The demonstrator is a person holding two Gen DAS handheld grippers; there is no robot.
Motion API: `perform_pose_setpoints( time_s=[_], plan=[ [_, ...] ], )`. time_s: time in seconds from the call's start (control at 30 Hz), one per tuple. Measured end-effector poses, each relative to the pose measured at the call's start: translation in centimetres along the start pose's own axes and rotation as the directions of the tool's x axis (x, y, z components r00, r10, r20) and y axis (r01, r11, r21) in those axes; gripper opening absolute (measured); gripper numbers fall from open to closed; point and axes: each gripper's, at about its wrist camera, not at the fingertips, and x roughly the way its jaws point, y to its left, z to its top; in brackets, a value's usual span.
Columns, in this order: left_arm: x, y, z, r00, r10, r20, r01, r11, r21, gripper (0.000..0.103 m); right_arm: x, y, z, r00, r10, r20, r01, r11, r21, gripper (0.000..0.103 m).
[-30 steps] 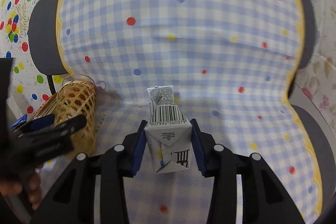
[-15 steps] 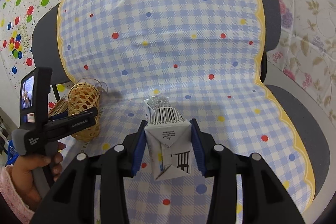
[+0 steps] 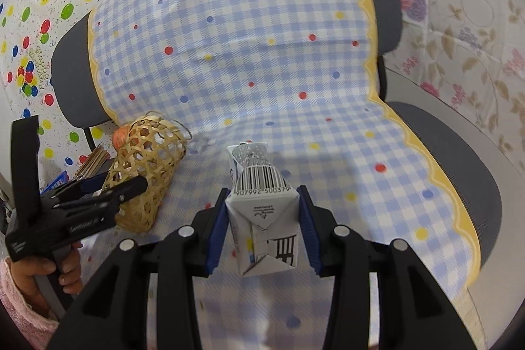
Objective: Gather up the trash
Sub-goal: 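Carry the bamboo cylinder and milk carton over the bin and release both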
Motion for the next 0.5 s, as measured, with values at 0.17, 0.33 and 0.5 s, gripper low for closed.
perform_pose_setpoints(
  time_s=[0.17, 0.33, 0.5],
  plan=[
    [0.6, -0.4, 0.2, 0.996, 0.068, -0.050, -0.072, 0.995, -0.073, 0.085, -1.9, -0.5, -1.5, 1.000, -0.025, 0.008, 0.025, 1.000, 0.009, 0.040],
    [1.0, -0.7, -0.4, 0.983, 0.163, -0.082, -0.172, 0.978, -0.118, 0.074, -3.7, -1.1, -2.7, 0.998, -0.051, 0.029, 0.050, 0.999, 0.018, 0.040],
    [-1.3, -3.8, -1.4, 0.998, 0.054, -0.041, -0.055, 0.998, -0.031, 0.073, -5.6, -2.1, -3.0, 0.997, -0.055, 0.062, 0.052, 0.998, 0.043, 0.040]
  ],
)
